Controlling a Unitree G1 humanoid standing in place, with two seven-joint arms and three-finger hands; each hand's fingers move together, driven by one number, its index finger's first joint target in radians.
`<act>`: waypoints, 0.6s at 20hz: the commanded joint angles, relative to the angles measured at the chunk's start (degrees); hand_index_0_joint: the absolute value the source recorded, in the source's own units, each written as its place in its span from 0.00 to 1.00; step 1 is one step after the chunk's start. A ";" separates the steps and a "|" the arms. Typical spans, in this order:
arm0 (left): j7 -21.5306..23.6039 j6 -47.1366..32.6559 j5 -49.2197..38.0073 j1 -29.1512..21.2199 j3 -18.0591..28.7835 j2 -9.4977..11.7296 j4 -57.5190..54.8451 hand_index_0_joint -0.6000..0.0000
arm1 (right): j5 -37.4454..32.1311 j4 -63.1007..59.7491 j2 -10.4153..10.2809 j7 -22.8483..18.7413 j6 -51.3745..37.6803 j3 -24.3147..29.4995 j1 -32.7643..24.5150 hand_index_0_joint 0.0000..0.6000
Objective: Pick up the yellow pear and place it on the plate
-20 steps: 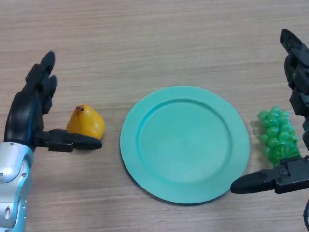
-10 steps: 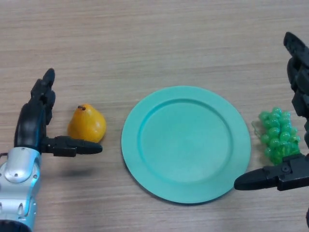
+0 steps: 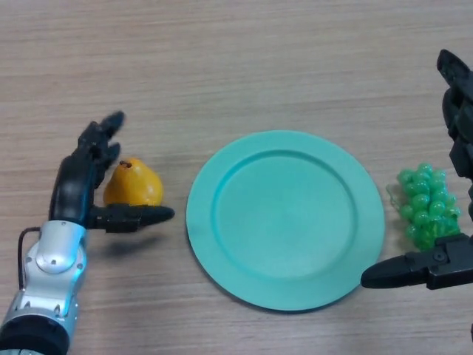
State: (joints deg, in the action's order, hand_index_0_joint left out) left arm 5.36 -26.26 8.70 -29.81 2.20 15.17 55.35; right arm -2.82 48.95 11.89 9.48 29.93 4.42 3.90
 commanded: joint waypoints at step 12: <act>-6.54 9.55 -9.01 10.14 1.72 1.16 -41.84 0.00 | 0.73 5.99 1.21 -1.32 -4.96 -1.43 -2.79 0.00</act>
State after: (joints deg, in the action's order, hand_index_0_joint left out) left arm -1.82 -11.63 0.72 -17.35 1.91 14.83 14.59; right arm -2.55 51.32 11.93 9.44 30.05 1.45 2.62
